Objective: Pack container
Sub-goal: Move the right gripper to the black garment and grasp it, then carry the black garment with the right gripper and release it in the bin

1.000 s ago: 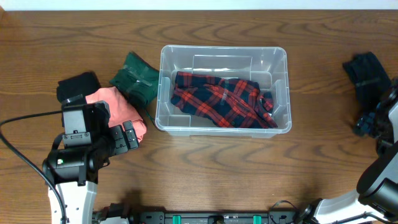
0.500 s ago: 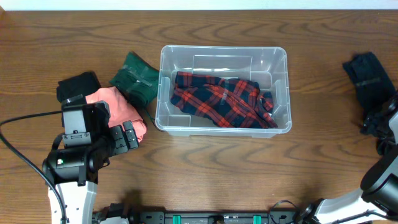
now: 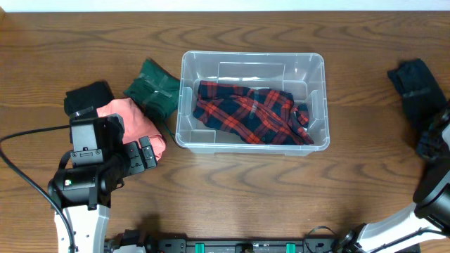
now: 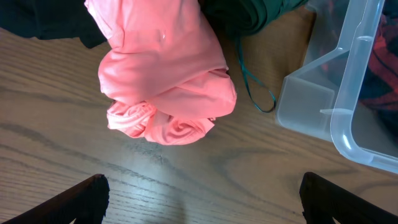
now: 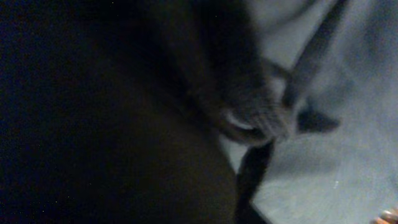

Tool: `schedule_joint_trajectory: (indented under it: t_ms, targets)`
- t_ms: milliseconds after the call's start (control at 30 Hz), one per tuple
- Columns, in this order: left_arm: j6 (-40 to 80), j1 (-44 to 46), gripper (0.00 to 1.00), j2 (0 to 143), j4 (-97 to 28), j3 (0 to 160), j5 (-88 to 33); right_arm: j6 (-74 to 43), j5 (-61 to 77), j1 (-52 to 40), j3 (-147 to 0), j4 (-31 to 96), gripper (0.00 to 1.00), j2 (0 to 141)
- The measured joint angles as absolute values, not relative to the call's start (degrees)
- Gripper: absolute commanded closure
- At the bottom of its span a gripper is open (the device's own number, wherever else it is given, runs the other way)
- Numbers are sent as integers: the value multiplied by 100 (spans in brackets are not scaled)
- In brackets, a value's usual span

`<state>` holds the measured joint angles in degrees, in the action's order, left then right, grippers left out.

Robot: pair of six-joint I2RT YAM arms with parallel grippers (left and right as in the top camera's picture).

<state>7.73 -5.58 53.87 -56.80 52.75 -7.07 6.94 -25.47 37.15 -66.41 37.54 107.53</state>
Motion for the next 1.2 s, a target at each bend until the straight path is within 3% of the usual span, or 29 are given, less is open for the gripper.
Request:
schedule_joint_trajectory:
  t_ms: [333, 667, 900, 1200]
  targets:
    - [773, -558, 2, 5387, -5684, 5275, -707, 222, -1087, 2235, -7537, 4934, 99, 9561]
    - [773, -558, 2, 5387, -5695, 5275, -707, 460, -880, -976, -7817, 4849, 99, 7782]
    - [773, -558, 2, 5387, -5723, 5275, -707, 969, -884, -2659, -7817, 4515, 99, 8029]
    - [773, -558, 2, 5387, -5756, 5275, -707, 1638, -923, -3256, -7828, 4486, 99, 9623]
